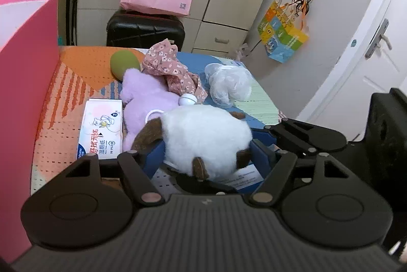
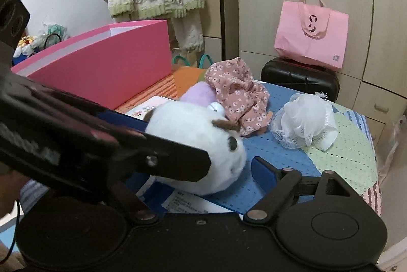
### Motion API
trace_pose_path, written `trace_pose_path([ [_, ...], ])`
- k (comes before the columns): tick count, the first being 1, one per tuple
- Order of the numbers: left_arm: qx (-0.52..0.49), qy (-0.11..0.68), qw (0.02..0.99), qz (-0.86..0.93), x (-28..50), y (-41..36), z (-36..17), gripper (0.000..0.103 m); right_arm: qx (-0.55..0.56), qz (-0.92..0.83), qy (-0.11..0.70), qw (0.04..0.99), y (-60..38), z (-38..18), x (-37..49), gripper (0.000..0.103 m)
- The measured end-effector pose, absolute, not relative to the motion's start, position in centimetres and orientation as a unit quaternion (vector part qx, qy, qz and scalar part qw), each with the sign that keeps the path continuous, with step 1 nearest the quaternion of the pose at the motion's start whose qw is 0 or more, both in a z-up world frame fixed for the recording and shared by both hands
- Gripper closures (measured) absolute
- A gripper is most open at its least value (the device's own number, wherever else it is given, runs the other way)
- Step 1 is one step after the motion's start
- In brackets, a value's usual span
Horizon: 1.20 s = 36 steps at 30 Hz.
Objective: Organize soft objects
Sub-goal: 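Move both tools to the white-and-brown plush and grasp it with the left tool, then lift the white-and-brown plush with the left tool and carry it over the box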
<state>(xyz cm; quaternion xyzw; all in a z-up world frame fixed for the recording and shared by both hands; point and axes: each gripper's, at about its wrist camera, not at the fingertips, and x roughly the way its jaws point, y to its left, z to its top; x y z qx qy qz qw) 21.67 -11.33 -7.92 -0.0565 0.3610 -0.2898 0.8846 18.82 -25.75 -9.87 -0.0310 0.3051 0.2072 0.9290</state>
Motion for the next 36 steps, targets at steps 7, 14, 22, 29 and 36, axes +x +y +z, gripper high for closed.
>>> trace_pose_path([
  [7,-0.029,0.344,0.899,-0.271,20.5,-12.2,-7.7,0.034,-0.028,0.2,0.299,0.933,-25.3,-9.9,18.4,0.025],
  [14,-0.016,0.322,0.905,-0.276,18.5,-11.9,-6.5,0.034,-0.022,0.194,0.281,0.94,-25.2,-9.1,16.7,0.026],
  [22,-0.003,0.311,0.908,-0.279,16.1,-11.0,-4.9,0.034,0.002,0.186,0.26,0.948,-24.7,-7.7,14.5,0.026],
  [29,-0.009,0.323,0.903,-0.283,14.0,-9.6,-4.3,0.034,-0.003,0.18,0.276,0.944,-23.3,-6.9,12.4,0.026],
  [36,-0.009,0.334,0.895,-0.294,11.8,-7.6,-3.8,0.034,-0.003,0.183,0.284,0.941,-21.6,-6.3,10.1,0.026],
])
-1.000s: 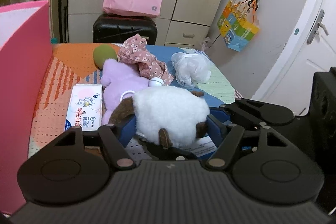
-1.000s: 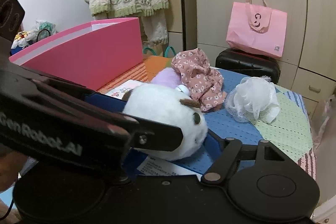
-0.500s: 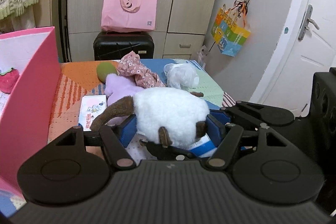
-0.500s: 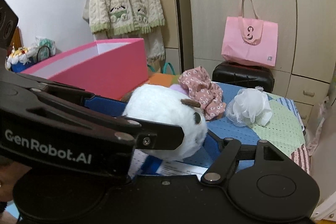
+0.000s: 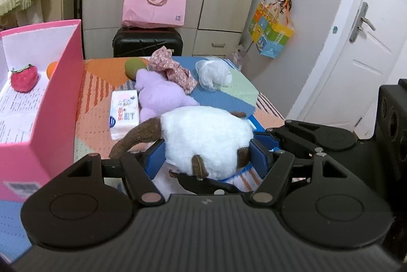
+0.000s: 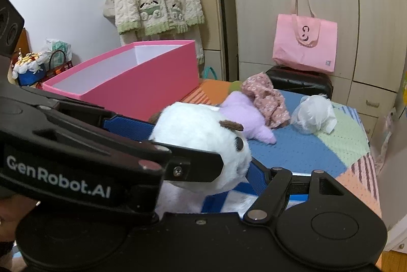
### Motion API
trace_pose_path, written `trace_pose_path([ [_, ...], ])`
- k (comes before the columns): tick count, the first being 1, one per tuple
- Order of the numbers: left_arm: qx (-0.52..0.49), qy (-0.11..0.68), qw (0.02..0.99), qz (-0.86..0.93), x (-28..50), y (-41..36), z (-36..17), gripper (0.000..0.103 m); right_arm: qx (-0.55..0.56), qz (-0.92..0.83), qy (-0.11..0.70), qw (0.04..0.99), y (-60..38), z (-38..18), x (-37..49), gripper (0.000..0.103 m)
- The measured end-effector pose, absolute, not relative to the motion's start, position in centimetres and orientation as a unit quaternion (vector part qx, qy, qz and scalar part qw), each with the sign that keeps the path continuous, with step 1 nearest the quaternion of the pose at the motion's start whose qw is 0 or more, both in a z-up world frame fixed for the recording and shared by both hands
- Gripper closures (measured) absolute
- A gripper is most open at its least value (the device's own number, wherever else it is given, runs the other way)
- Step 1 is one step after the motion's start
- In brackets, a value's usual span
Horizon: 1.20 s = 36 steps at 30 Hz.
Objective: Organize soft objects
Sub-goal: 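Lift the white-and-brown plush with the left tool and carry it over the box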
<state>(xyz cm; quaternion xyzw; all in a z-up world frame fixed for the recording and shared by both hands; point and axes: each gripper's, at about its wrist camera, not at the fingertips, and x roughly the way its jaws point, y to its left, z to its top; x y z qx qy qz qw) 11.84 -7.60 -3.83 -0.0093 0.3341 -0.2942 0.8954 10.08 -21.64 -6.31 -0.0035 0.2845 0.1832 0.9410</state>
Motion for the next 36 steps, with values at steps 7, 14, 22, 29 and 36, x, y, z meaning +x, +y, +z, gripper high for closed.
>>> trace_pose_path([
  [7,-0.015,0.358,0.883,-0.304,9.8,-4.9,-3.3,0.034,-0.012,0.188,0.29,0.938,-19.4,-5.6,7.3,0.026],
  [14,-0.028,0.388,0.87,-0.302,7.6,-1.5,-3.1,0.034,-0.015,0.22,0.314,0.923,-17.2,-4.8,5.4,0.026],
  [22,-0.039,0.416,0.86,-0.293,5.9,1.9,-1.7,0.035,-0.03,0.261,0.331,0.906,-13.9,-3.6,3.9,0.026],
  [29,-0.047,0.415,0.861,-0.289,6.2,4.7,1.4,0.035,-0.023,0.299,0.324,0.897,-12.5,-1.0,4.1,0.026],
  [36,-0.048,0.394,0.874,-0.28,7.9,6.5,4.8,0.035,-0.013,0.313,0.299,0.901,-10.8,2.0,5.8,0.026],
])
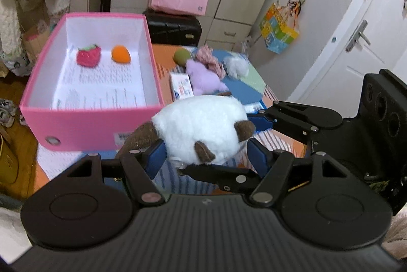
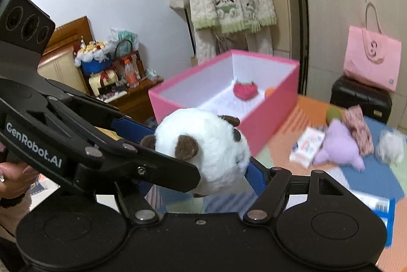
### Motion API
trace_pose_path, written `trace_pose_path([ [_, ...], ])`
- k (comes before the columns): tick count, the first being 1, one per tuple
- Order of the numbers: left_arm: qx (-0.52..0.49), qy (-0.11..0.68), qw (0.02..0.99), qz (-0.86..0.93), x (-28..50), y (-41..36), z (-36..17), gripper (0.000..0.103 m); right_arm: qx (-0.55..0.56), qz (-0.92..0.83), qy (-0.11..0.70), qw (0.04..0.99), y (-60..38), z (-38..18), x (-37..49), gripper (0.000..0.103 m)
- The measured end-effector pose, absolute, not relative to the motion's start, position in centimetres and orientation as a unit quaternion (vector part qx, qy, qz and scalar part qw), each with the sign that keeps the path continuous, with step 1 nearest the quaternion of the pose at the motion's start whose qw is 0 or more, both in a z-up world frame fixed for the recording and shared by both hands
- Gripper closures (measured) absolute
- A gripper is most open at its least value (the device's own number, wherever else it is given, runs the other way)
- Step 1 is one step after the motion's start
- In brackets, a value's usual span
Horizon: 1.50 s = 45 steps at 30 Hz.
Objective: Organize soft objects
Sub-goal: 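Lift the white-and-brown plush with the left tool and carry it over the box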
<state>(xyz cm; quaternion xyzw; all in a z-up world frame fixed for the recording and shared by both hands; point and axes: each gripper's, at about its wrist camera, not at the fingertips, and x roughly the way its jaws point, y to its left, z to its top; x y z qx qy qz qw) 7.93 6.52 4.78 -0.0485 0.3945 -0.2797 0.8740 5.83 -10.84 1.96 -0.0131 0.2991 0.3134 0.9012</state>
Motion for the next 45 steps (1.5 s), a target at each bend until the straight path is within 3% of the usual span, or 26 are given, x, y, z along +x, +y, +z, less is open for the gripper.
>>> trace_pose_path([
  [16,-0.069,0.351,0.895,-0.266,16.4,9.6,8.3,0.035,-0.018,0.326,0.24,0.914,-8.1,6.4,14.3,0.026],
  [27,-0.13,0.406,0.871,-0.242,25.5,10.0,3.5,0.036,-0.021,0.341,0.272,0.9,-8.0,3.4,22.4,0.026],
  [45,-0.173,0.53,0.808,-0.19,32.7,11.4,-3.9,0.044,-0.159,0.343,0.34,0.861,-3.0,-1.0,28.2,0.026],
])
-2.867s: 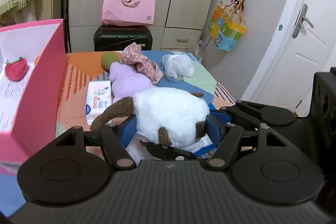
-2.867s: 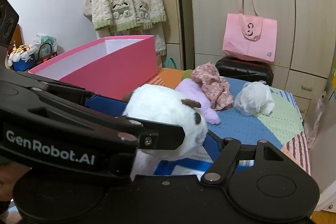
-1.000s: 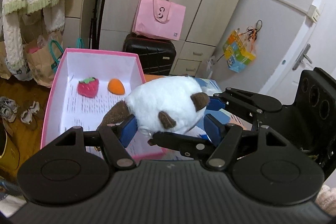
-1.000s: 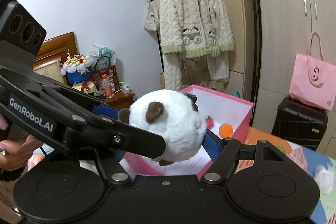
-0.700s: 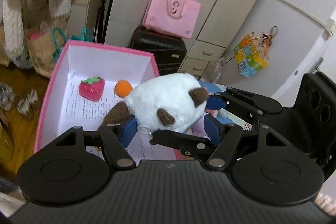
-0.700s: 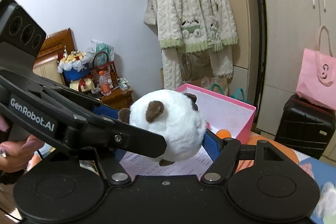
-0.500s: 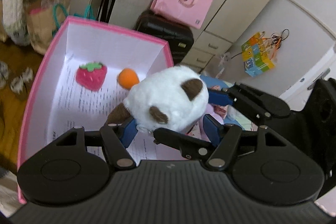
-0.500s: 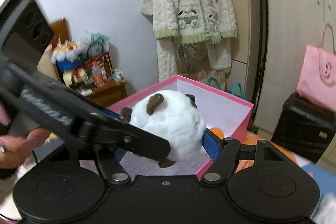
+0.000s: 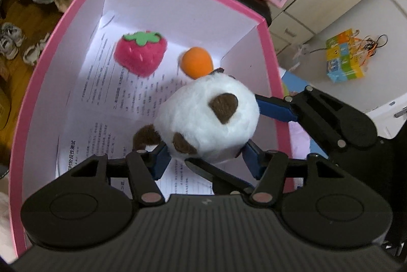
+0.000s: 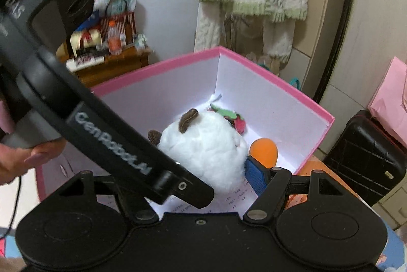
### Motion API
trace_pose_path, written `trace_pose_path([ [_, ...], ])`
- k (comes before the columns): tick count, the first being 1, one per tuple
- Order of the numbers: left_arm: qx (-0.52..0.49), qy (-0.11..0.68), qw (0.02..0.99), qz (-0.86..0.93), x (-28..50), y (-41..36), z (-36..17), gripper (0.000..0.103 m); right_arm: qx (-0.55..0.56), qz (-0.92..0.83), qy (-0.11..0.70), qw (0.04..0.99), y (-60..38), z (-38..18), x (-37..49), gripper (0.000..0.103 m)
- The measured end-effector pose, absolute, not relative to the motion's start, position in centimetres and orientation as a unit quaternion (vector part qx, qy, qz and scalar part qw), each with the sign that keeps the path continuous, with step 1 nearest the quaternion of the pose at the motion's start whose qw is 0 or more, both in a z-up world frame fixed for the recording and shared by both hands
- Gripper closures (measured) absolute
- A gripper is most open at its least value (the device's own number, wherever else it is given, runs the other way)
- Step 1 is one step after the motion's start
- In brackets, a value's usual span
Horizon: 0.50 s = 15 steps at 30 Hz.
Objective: Organize soft objects
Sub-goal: 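Lift the white-and-brown plush with the left tool and carry it over the box, then open the left tool to release the plush into the box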
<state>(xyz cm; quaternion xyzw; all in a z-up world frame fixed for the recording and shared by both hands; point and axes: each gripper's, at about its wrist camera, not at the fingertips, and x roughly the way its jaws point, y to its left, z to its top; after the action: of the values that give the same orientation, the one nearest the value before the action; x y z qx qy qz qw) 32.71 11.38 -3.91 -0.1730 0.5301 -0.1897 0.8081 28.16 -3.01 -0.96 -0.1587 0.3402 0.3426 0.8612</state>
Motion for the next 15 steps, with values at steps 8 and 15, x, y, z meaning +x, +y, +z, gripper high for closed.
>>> trace_pose_path([
  [8,-0.171,0.552,0.796,-0.18,33.5,10.9,-5.0,0.044,-0.222,0.33,0.368,0.84,-1.4,-1.0,28.5,0.025],
  [15,-0.164,0.546,0.803,-0.173,32.9,11.5,-4.7,0.041,-0.256,0.328,0.373,0.83,-0.5,-1.5,28.1,0.025],
])
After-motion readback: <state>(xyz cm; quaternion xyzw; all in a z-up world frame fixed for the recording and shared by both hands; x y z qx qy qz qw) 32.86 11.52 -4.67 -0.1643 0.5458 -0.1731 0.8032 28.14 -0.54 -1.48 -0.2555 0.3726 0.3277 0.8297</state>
